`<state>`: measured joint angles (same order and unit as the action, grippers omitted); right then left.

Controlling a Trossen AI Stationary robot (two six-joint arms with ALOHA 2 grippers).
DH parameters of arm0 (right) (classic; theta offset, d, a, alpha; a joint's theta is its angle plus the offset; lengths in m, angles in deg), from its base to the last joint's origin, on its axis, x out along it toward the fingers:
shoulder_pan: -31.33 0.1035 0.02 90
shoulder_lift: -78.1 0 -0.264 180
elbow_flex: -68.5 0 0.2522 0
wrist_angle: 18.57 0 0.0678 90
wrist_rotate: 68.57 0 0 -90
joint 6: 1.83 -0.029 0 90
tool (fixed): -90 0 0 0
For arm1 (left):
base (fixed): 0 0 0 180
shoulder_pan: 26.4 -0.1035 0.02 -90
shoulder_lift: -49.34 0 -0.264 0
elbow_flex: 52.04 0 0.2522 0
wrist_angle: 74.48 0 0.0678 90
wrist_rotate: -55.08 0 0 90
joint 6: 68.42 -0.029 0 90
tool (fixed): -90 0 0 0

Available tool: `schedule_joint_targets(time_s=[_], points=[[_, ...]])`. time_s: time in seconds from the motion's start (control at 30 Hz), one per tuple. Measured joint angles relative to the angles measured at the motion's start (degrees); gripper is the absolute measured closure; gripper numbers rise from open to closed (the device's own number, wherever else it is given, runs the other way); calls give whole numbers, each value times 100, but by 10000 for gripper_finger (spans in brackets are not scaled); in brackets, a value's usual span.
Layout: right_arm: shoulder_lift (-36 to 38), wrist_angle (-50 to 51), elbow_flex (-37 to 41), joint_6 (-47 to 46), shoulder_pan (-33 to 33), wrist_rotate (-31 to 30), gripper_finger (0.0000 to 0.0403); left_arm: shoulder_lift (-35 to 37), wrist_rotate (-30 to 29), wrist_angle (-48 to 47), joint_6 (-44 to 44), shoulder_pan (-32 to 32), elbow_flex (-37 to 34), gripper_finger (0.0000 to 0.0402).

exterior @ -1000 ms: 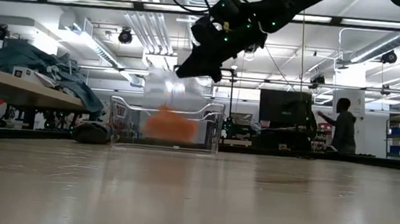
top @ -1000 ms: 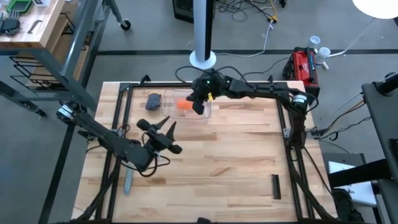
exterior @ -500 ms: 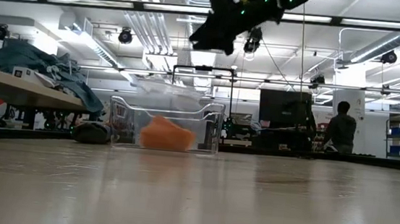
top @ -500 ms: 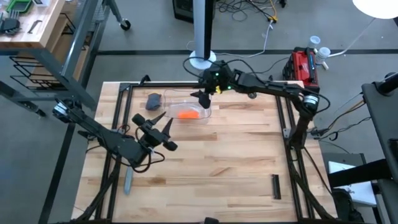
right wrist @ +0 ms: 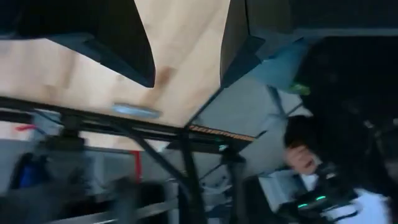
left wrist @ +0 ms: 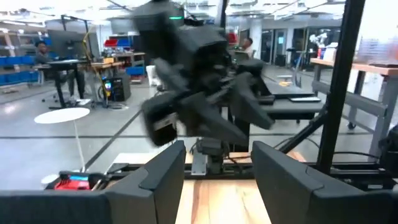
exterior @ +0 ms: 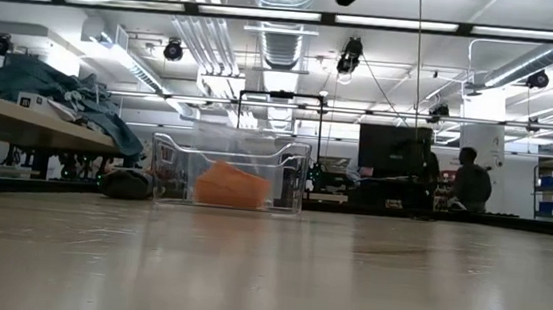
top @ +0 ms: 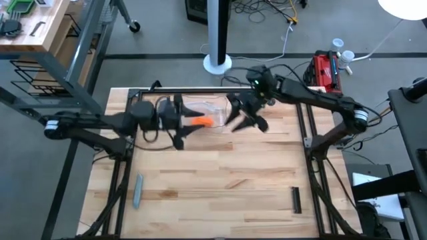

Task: Roll bandage
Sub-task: Return to Home Position

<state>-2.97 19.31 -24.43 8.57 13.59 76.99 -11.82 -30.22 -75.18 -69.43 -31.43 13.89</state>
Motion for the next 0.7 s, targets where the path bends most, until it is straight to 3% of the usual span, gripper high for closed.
schedule_joint_targets(time_s=[0.17,0.3,0.43,0.53,0.7], points=[[1016,-1173,1196,-629,481,-1167,228,446,-81,70,31,-101,-447,232],[2091,-2625,2364,-1449,564,-1177,231,1212,-71,476,72,-99,-1155,241],[2917,-3532,3301,-2011,559,-1222,234,1976,255,1465,115,-114,-2085,250],[3409,-3630,3755,-2109,491,-1404,234,2437,316,2100,201,-188,-2736,256],[3947,-3628,4404,-2139,245,-1692,237,3027,242,2359,409,-397,-3426,262]])
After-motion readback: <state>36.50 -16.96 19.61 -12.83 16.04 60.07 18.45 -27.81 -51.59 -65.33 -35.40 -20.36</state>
